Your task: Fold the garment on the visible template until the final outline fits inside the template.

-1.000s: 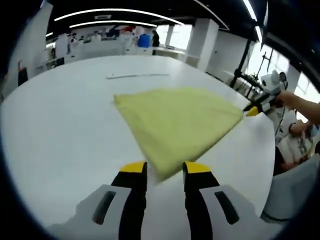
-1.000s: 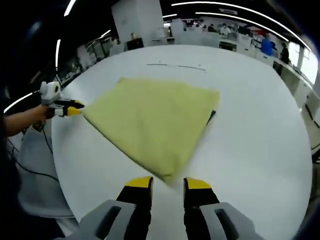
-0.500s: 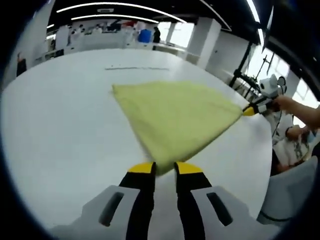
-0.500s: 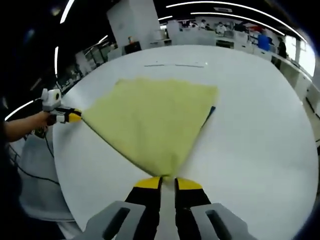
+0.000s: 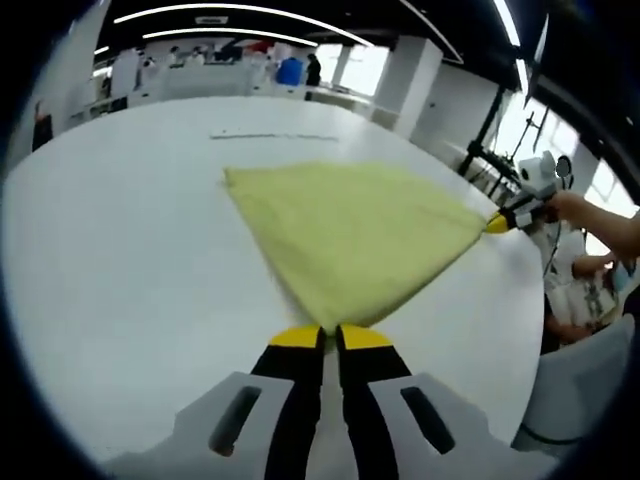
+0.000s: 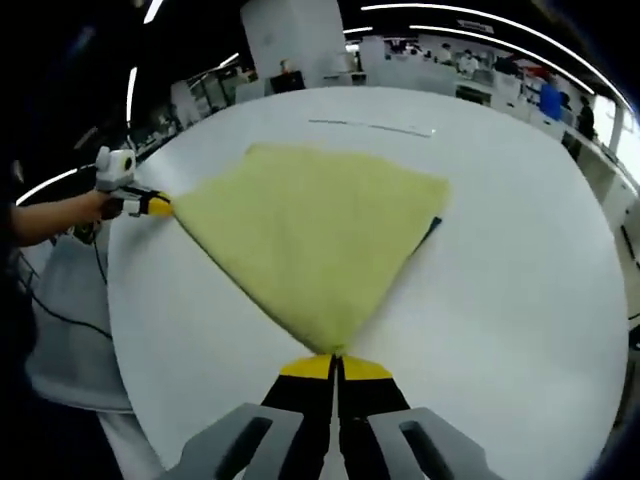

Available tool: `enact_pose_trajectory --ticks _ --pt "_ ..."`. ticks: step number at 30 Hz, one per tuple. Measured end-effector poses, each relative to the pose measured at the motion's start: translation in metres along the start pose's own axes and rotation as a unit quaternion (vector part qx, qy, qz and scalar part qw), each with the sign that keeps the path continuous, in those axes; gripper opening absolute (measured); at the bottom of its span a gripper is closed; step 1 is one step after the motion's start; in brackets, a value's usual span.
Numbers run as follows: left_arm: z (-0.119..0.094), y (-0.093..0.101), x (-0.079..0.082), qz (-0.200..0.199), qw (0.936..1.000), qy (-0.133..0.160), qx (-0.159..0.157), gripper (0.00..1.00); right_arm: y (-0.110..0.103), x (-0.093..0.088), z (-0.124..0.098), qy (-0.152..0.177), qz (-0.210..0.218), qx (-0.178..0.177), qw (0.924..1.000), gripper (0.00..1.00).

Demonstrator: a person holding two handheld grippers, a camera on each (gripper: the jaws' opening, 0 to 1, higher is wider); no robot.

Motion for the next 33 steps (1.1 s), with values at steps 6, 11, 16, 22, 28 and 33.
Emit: enact_pose_trajectory --ticks 6,11,16,22,28,33 --pt "0.000 0.000 0.000 0.000 1.0000 -0.003 0.003 0.02 0.001 0.003 -0.004 0.001 -0.019 0.008 0.9998 0.00" --pt "0.000 0.001 -0.002 -0.003 1.0000 -0.003 0.005 0.02 -0.003 -0.002 -0.001 -0.007 -0.034 0.011 0.9993 0.00" --pt "-0.002 0.004 -0.005 -0.002 1.0000 -0.005 0.001 0.02 -0.005 -0.008 -0.001 -0.020 -0.043 0.007 0.9988 0.00" --pt "-0.004 0.007 -0.009 0.000 1.0000 -0.007 -0.002 0.02 -0.007 -0.015 -0.005 -0.023 -0.038 0.002 0.9990 0.00" --pt "-0.005 0.016 -0.015 0.004 0.9998 -0.017 -0.010 0.02 -0.008 -0.024 -0.010 -0.026 -0.034 -0.004 0.9991 0.00" --pt "-0.008 0.021 -0.018 0.017 0.9996 -0.021 -0.013 0.02 -0.010 -0.030 -0.015 -0.027 -0.029 -0.010 0.9992 0.00"
Point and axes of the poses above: the point that each gripper's makers call its tool centre point, and the gripper's own axes: z roughly forward along the fingers, y roughly to its right, x roughly out of its top, the point moved 8 cm from there along -z, roughly backward along the fingers
